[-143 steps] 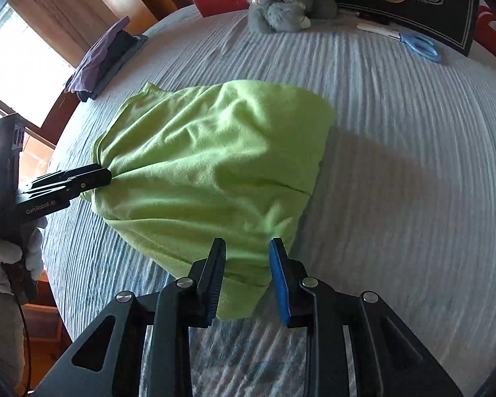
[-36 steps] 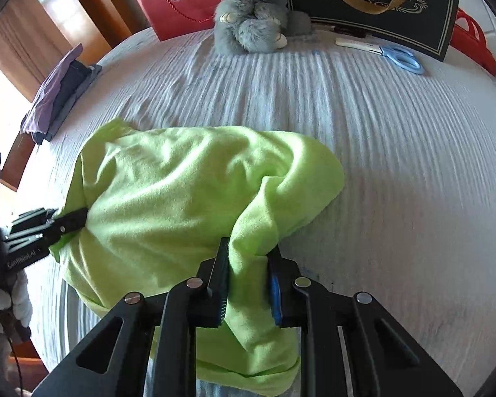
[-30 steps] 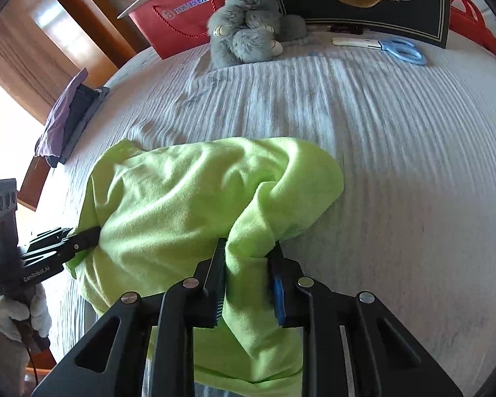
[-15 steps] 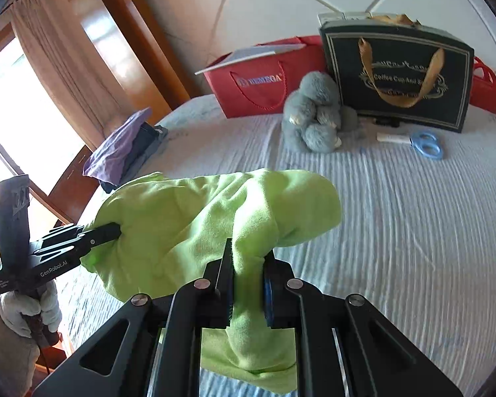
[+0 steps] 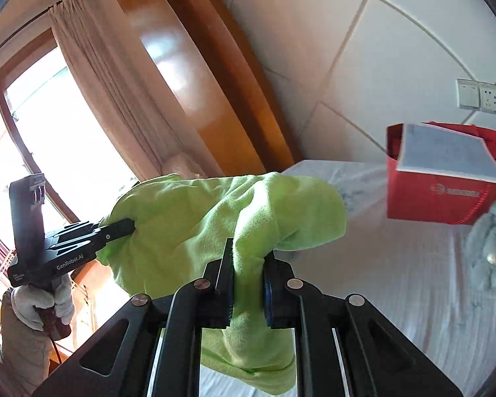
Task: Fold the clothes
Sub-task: 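Carry the folded T-shirt with both grippers onto the purple clothes stack, then release the T-shirt and pull both grippers back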
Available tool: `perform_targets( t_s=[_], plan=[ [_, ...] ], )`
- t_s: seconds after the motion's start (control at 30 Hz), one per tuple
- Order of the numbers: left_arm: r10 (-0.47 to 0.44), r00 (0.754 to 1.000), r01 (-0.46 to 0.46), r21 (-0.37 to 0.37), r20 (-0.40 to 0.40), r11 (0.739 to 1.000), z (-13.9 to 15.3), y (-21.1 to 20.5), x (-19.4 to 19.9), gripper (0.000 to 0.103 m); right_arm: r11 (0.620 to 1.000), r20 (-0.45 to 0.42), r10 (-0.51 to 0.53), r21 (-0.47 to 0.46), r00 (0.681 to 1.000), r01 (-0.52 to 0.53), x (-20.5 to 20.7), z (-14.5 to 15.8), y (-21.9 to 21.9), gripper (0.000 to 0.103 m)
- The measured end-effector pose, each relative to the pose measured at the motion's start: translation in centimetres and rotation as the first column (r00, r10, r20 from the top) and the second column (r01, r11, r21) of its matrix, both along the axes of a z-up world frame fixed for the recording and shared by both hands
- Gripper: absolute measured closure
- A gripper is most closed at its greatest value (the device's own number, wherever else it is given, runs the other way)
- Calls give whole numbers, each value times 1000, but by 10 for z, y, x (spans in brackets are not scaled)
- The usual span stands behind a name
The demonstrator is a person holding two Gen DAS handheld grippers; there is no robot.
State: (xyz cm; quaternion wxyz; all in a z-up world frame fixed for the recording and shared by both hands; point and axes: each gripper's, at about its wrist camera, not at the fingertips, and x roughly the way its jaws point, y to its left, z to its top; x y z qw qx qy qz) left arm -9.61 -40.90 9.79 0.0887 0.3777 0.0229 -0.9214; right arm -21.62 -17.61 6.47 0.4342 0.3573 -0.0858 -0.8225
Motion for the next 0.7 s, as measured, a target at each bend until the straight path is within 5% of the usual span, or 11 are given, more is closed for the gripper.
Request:
perform_targets(
  t_s=[0.1, 0.17, 0.2, 0.23, 0.3, 0.57, 0.7],
  plan=[
    [19, 996, -17, -16, 87, 1000, -17, -68, -29, 88, 1000, 20, -17, -11, 1000, 17, -17, -11, -66, 90],
    [33, 986, -28, -33, 163, 999, -35, -110, -50, 78, 998, 72, -37, 56, 997, 33, -26, -35, -95, 85],
    [74, 974, -55, -94, 214, 994, -53, -127, -58, 67, 995, 97, -48, 91, 994, 40, -31, -47, -109, 69],
    [148, 954, -106, -170, 259, 980, -72, -142, -65, 40, 991, 122, -61, 125, 991, 45, -36, -60, -123, 34],
    [182, 942, -139, -166, 282, 976, -100, -164, -66, 32, 980, 170, -87, 194, 982, 54, -45, -84, -152, 7],
    [96, 983, -104, 43, 155, 994, -113, -152, -29, 27, 936, 59, -112, 340, 992, 85, -18, -91, -167, 7],
    [110, 989, -114, 44, 97, 992, -105, -132, -16, 27, 921, 6, -112, 376, 994, 101, 1, -87, -169, 3]
  ],
)
